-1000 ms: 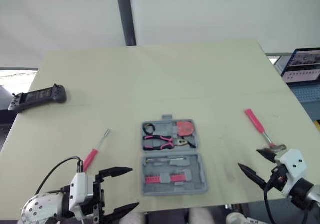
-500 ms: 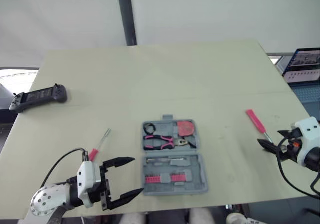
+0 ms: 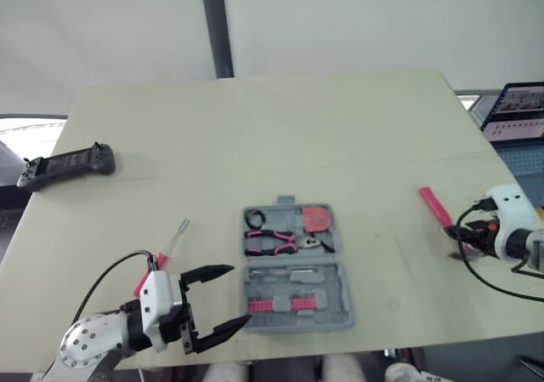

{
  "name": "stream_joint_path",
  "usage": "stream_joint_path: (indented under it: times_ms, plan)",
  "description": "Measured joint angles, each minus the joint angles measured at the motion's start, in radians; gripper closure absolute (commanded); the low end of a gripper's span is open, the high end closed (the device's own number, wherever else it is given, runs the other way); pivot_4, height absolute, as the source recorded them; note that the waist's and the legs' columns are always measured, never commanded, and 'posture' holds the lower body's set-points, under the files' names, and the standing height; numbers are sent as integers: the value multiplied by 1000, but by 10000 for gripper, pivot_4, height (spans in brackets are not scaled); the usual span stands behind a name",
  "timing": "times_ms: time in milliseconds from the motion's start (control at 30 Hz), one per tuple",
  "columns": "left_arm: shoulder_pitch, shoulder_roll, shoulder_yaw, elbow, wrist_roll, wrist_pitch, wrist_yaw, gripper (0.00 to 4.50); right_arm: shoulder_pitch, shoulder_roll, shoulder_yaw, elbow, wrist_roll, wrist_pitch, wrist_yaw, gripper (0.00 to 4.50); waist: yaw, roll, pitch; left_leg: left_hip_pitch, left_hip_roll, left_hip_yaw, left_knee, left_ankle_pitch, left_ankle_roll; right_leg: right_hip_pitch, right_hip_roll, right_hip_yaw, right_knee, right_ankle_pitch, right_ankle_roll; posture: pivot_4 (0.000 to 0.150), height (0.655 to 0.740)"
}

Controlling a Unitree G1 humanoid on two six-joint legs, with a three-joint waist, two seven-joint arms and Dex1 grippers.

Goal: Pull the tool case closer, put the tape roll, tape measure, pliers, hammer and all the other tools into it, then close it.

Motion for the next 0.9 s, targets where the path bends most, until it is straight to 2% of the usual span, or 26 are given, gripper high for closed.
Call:
stream_joint_path:
  times_ms: [567, 900]
  plan:
    - [34, -4, -1, 45, 23, -77, -34, 0, -118, -31, 116, 312, -118, -185, 116, 22622, -2, 0, 0, 0, 1, 2, 0, 0, 0, -1, 0, 0, 0, 0, 0, 1500, 7400]
    - [36, -1, 1, 50, 22, -83, -41, 0, -144, -42, 144, 391, -144, -219, 190, 22622, -2, 0, 0, 0, 1, 3, 0, 0, 0, 0, 0, 0, 0, 0, 1, 1500, 7400]
